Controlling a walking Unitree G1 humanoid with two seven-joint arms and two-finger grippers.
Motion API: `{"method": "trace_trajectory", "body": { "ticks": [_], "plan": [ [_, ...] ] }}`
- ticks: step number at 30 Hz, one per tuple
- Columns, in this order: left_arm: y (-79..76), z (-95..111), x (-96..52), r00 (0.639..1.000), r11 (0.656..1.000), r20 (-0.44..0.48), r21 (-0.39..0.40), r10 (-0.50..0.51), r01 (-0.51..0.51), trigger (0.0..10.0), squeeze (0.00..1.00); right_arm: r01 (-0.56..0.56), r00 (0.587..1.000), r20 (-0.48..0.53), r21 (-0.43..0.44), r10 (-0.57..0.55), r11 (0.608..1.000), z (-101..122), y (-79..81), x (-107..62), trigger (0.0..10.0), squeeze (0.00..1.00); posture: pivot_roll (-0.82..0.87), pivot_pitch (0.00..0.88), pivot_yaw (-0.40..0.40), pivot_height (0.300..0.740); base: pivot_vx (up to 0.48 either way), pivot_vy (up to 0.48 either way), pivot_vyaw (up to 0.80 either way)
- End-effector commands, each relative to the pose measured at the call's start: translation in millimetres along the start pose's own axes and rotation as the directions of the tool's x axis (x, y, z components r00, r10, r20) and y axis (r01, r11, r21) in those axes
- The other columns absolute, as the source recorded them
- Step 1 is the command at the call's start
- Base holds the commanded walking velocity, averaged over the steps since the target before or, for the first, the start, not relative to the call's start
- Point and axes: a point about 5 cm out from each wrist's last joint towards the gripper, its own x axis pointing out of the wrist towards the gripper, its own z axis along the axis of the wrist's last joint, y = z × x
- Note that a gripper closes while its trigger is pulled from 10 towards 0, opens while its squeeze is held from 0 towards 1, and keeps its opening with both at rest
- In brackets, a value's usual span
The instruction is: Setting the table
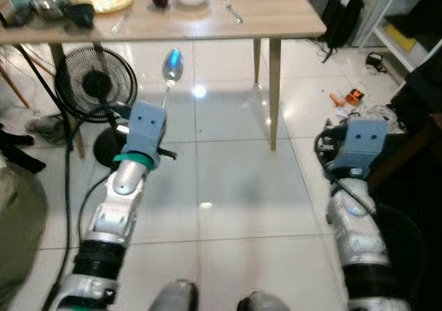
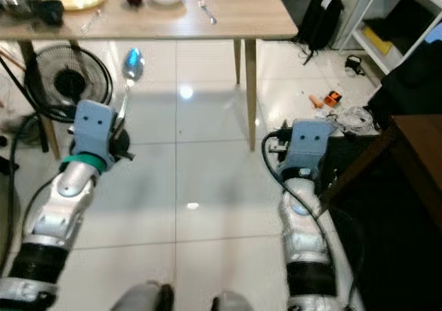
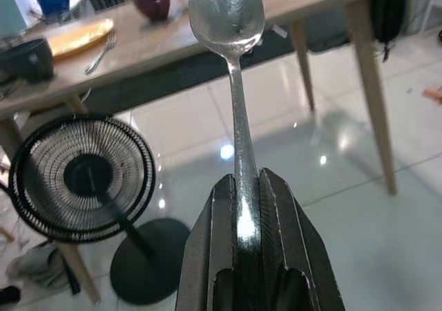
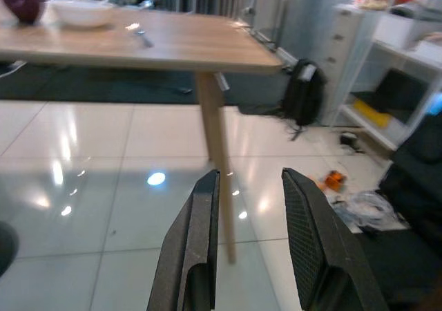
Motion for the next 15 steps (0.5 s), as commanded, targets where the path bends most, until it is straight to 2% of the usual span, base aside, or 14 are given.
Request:
{"method": "trace_trajectory", "body": {
  "ticks": [1,15],
  "plan": [
    [-3.9,0.4,0.7,1.000,1.000,0.007,-0.011,-0.007,0.007,10.0,0.00,0.021,1.000,-0.012,-0.013,-0.021,1.000,-2.8,-7.1,0.6,10.0,0.00,0.02,0.000,0.062,0.740,0.472,0.000,0.00],
    [-2.4,1.0,2.4,1.000,1.000,0.015,-0.013,-0.002,0.002,10.0,0.00,0.020,1.000,-0.014,0.002,-0.020,1.000,-1.9,-6.6,1.9,10.0,0.00,0.03,0.000,0.063,0.740,0.472,0.000,0.00]
  ]
}}
